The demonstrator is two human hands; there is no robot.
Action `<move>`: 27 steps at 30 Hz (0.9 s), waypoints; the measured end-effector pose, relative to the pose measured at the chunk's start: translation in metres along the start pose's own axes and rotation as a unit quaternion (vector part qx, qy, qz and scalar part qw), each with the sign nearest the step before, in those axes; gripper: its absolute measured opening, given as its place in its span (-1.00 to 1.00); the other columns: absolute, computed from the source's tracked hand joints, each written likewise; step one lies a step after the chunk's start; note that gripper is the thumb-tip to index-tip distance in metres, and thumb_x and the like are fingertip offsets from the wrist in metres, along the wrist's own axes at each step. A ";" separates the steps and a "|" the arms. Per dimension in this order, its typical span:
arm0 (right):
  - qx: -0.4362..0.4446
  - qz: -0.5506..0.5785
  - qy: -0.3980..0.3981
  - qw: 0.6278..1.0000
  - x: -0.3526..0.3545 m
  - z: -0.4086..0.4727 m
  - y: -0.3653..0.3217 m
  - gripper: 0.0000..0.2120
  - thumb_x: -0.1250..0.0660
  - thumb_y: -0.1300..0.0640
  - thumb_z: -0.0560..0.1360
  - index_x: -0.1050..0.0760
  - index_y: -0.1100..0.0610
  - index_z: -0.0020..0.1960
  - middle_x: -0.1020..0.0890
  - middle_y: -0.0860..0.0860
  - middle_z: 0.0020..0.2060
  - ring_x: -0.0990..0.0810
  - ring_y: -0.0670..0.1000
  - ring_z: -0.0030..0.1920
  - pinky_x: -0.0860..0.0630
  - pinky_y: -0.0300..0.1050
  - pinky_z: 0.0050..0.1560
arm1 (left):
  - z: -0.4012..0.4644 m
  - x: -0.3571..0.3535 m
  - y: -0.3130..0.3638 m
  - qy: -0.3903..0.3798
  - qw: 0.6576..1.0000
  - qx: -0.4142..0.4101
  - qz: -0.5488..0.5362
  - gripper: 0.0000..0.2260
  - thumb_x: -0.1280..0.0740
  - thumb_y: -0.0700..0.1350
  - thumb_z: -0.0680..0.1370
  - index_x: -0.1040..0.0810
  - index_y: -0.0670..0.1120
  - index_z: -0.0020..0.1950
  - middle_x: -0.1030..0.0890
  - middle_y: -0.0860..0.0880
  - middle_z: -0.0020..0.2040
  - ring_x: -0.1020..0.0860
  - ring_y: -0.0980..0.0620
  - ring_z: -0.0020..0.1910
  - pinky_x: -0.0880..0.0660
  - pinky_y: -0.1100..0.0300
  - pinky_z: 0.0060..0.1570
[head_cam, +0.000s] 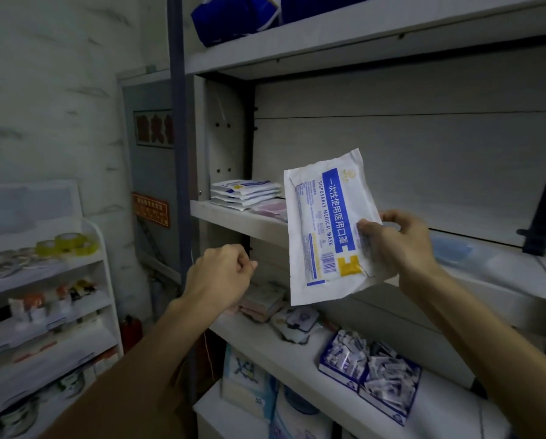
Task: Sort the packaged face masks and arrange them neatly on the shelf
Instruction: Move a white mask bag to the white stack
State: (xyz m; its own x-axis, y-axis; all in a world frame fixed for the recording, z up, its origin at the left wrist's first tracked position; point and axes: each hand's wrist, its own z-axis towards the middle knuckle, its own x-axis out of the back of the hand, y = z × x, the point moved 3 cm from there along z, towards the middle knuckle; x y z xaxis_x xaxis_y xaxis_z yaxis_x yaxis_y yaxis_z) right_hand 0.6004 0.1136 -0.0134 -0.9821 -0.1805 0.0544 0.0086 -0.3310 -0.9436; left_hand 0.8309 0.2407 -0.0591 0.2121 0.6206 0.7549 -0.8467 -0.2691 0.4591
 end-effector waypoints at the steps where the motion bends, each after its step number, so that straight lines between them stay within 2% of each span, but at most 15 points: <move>1: -0.001 -0.004 0.004 1.000 -0.009 0.008 0.003 -0.81 -0.43 0.11 0.49 -0.45 0.11 0.03 -0.66 -0.01 -0.19 -0.69 -0.07 -0.34 -0.54 -0.18 -0.45 | 0.010 -0.003 -0.008 -0.003 1.000 -0.001 -0.002 -0.82 -0.30 0.11 0.54 -0.58 0.03 -0.06 -0.59 0.08 -0.17 -0.58 0.03 -0.10 -0.57 0.02 -0.05; 8: -0.010 0.006 0.022 1.000 -0.082 0.077 0.012 -0.79 -0.44 0.10 0.48 -0.46 0.10 0.04 -0.66 -0.01 -0.17 -0.69 -0.03 -0.27 -0.56 -0.15 -0.41 | 0.102 -0.010 -0.059 -0.006 1.000 -0.017 0.013 -0.83 -0.31 0.10 0.54 -0.59 0.03 -0.08 -0.60 0.07 -0.15 -0.58 0.02 -0.09 -0.56 0.04 -0.07; 12: -0.016 0.027 0.036 0.999 -0.122 0.118 0.017 -0.83 -0.43 0.11 0.49 -0.43 0.00 -0.05 -0.65 -0.02 -0.18 -0.69 -0.01 -0.24 -0.57 -0.10 -0.36 | 0.161 -0.009 -0.081 0.000 0.999 -0.038 0.019 -0.85 -0.30 0.05 0.56 -0.59 0.02 -0.04 -0.61 0.06 -0.13 -0.58 0.02 -0.09 -0.56 0.06 -0.08; 16: -0.033 0.062 0.049 0.996 -0.158 0.155 0.018 -0.79 -0.41 0.13 0.50 -0.43 0.08 0.07 -0.65 0.02 -0.15 -0.68 0.01 -0.19 -0.58 -0.08 -0.29 | 0.205 -0.014 -0.107 0.003 0.998 -0.057 0.019 -0.85 -0.28 0.04 0.57 -0.59 0.01 -0.03 -0.57 0.08 -0.13 -0.54 0.07 -0.10 -0.53 0.13 -0.11; 21: -0.055 0.073 0.066 0.994 -0.202 0.192 0.022 -0.77 -0.41 0.15 0.51 -0.42 0.16 0.09 -0.65 0.04 -0.17 -0.67 -0.02 -0.25 -0.53 -0.22 -0.47 | 0.256 -0.019 -0.144 0.000 0.998 -0.055 0.008 -0.84 -0.28 0.04 0.56 -0.60 0.01 -0.04 -0.57 0.08 -0.13 -0.55 0.04 -0.07 -0.49 0.15 -0.14; 27: -0.063 0.060 0.106 0.991 -0.251 0.229 0.031 -0.74 -0.42 0.15 0.50 -0.44 0.20 0.11 -0.67 0.12 -0.08 -0.67 -0.01 -0.26 -0.53 -0.21 -0.48 | 0.310 -0.029 -0.174 -0.005 0.998 -0.070 -0.006 -0.85 -0.26 -0.02 0.57 -0.61 0.00 0.00 -0.61 0.02 -0.07 -0.58 -0.02 -0.06 -0.55 0.07 -0.08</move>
State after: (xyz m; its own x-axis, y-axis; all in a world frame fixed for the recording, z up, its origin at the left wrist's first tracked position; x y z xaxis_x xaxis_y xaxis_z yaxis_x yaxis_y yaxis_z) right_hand 0.8902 -0.0633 0.0183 -0.9930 -0.0082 -0.1176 0.1169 -0.1977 -0.9733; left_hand 1.1235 0.0417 -0.0156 0.2263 0.6155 0.7549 -0.9041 -0.1558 0.3980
